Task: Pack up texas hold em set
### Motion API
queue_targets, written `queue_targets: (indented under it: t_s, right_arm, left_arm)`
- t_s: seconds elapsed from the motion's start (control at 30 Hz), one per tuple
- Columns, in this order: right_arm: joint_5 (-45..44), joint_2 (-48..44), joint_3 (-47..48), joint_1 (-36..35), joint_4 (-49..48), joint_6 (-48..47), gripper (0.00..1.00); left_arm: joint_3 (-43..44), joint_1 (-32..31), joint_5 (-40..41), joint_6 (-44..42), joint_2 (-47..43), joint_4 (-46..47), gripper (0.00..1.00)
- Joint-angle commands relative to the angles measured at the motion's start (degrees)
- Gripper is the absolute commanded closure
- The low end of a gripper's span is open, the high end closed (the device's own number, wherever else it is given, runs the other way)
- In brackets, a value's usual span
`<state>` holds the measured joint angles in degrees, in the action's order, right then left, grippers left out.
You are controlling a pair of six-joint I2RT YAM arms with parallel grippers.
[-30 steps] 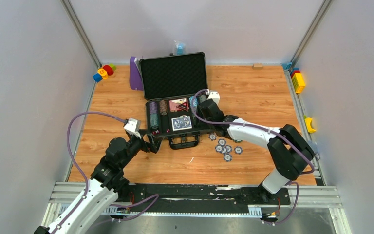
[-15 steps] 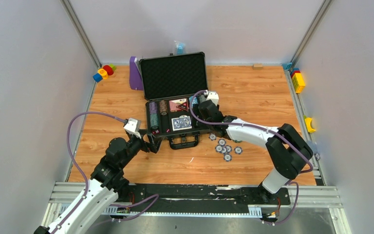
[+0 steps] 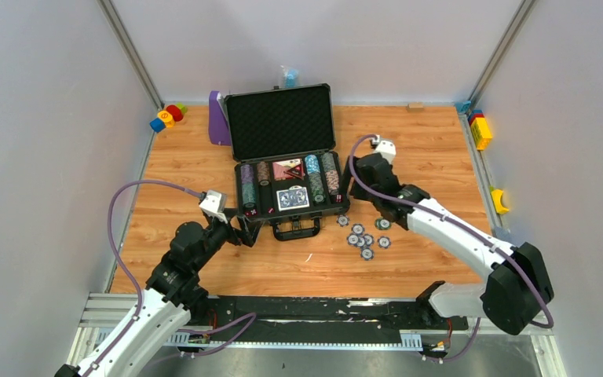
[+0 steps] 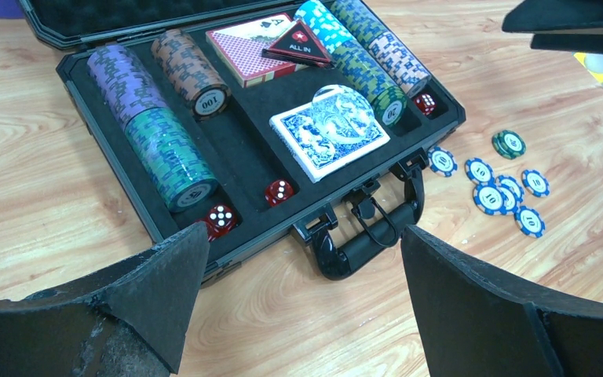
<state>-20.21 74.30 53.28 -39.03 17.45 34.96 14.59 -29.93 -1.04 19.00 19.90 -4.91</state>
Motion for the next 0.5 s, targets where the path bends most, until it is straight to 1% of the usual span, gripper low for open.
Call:
queue_targets:
  t_s: [0.0,0.1,0.17,0.4,0.43,0.47]
  right_arm:
    - [4.34,-2.35,-1.95,7.64,12.21,4.99,0.28]
    - [8.61,-3.16,-2.95,13.13,16.29,6.34,0.27]
    - [9.65,-3.6,-3.61,16.07,18.68,7.39,0.27]
    - [13.57,-2.85,-5.19,25.16,22.37,10.46,0.23]
    - [14.59,-2.23,-5.2,26.16,22.63,10.52,0.18]
    - [15.51,-1.56,-5.09,27.09,22.96,10.37,0.08]
  left_arm:
    - [0.13,0.03,-0.1,-0.28,-0.35,1.36,0.0]
    - [0.14,0.04,-0.18,-0.31,-0.26,1.42,0.0]
    - [0.17,0.01,-0.19,-0.29,-0.14,1.5,0.0]
    - [0.25,0.03,-0.27,-0.35,0.07,1.48,0.0]
    - [0.26,0.04,-0.26,-0.3,0.06,1.44,0.0]
    - [0.26,0.05,-0.22,-0.29,0.05,1.34,0.0]
